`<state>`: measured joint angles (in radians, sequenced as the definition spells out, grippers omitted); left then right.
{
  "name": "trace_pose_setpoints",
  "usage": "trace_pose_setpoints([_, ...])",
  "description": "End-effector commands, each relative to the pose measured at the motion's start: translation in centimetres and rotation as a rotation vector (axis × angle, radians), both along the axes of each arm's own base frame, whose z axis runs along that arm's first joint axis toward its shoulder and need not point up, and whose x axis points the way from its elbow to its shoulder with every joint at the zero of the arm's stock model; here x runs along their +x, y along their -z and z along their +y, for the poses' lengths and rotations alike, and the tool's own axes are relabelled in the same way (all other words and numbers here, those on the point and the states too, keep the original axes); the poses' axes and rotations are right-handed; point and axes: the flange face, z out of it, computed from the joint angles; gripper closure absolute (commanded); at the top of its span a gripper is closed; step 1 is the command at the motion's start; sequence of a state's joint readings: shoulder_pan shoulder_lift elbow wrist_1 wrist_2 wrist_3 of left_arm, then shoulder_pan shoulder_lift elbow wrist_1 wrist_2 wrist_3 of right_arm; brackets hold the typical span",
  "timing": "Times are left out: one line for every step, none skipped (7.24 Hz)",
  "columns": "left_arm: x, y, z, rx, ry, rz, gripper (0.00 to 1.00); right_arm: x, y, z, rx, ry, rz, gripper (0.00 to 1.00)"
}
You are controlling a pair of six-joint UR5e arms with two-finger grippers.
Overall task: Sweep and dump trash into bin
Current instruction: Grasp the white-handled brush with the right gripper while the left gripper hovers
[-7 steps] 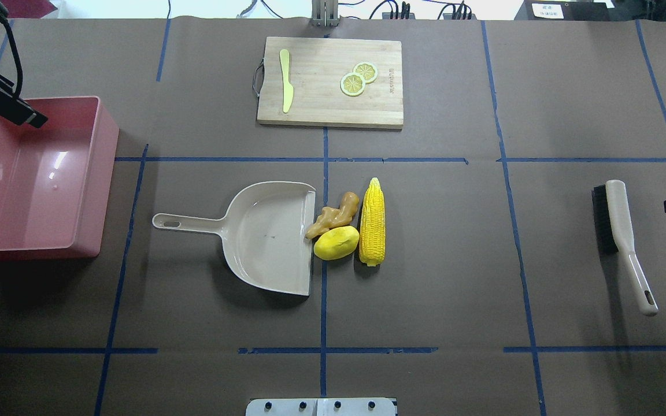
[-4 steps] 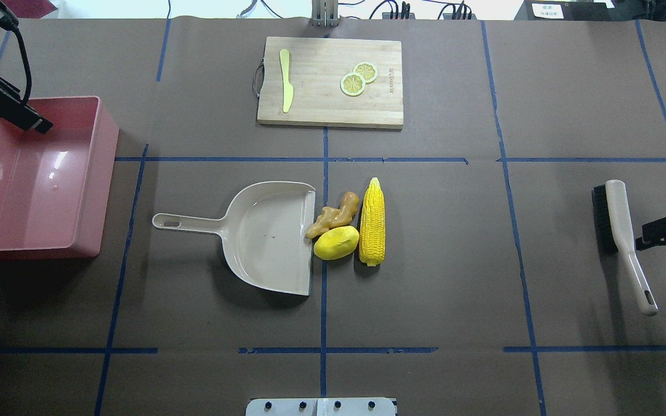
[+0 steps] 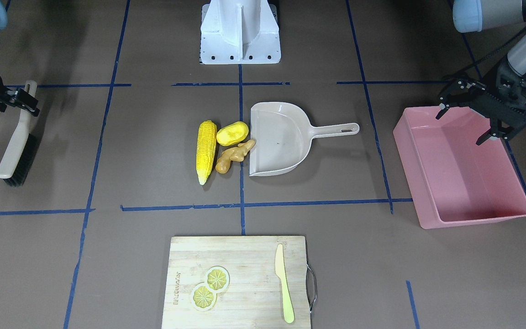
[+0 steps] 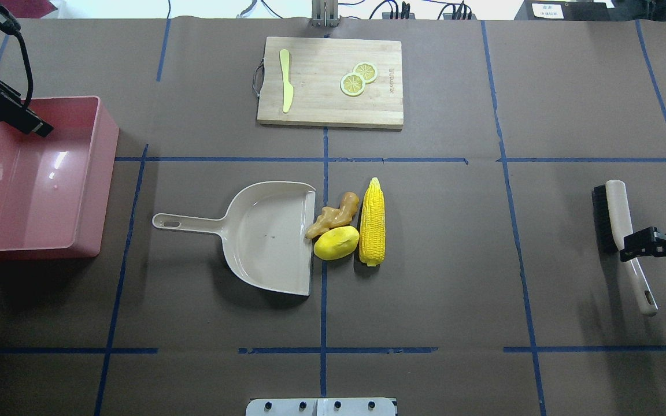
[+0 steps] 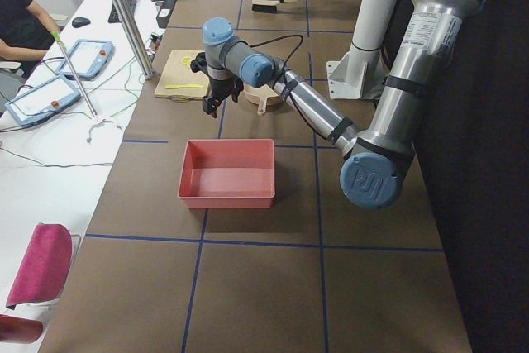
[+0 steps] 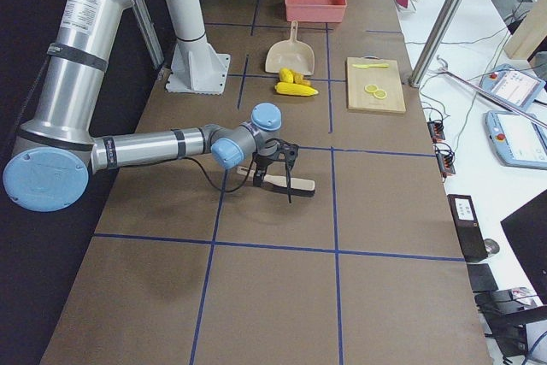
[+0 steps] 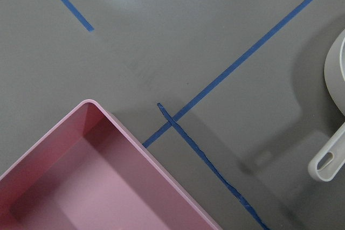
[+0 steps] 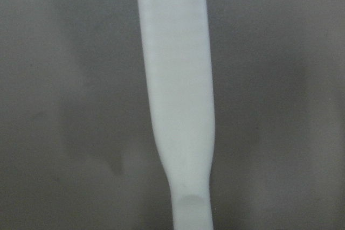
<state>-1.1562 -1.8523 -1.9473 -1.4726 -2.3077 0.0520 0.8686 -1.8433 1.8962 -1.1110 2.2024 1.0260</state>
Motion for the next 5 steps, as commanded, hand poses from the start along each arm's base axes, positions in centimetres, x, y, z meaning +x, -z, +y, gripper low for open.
trace_pose_setpoints([0.17, -0.19, -0.03, -0.002, -0.002, -0.002, 0.00, -1.86, -0.36, 0.70, 0.002, 0.035, 0.015, 0.01])
trace_pose_setpoints([0.18, -0.11, -0.05, -0.001, -0.002, -0.001, 0.00, -1.81, -0.53, 0.74, -0.005, 0.029, 0.019, 0.06])
trace_pose_setpoints([0.20, -0.09, -0.11, -0.001, -0.002, -0.001, 0.00, -1.58, -0.72, 0.81, -0.008, 0.027, 0.022, 0.06])
trace_pose_setpoints([0.20, -0.09, -0.11, -0.001, -0.002, -0.001, 0.00, -1.44, -0.61, 0.87, -0.008, 0.024, 0.022, 0.07])
trace_pose_setpoints([0.19, -0.17, -0.09, -0.002, -0.002, -0.002, 0.00, -1.38, -0.45, 0.83, -0.006, 0.023, 0.020, 0.10])
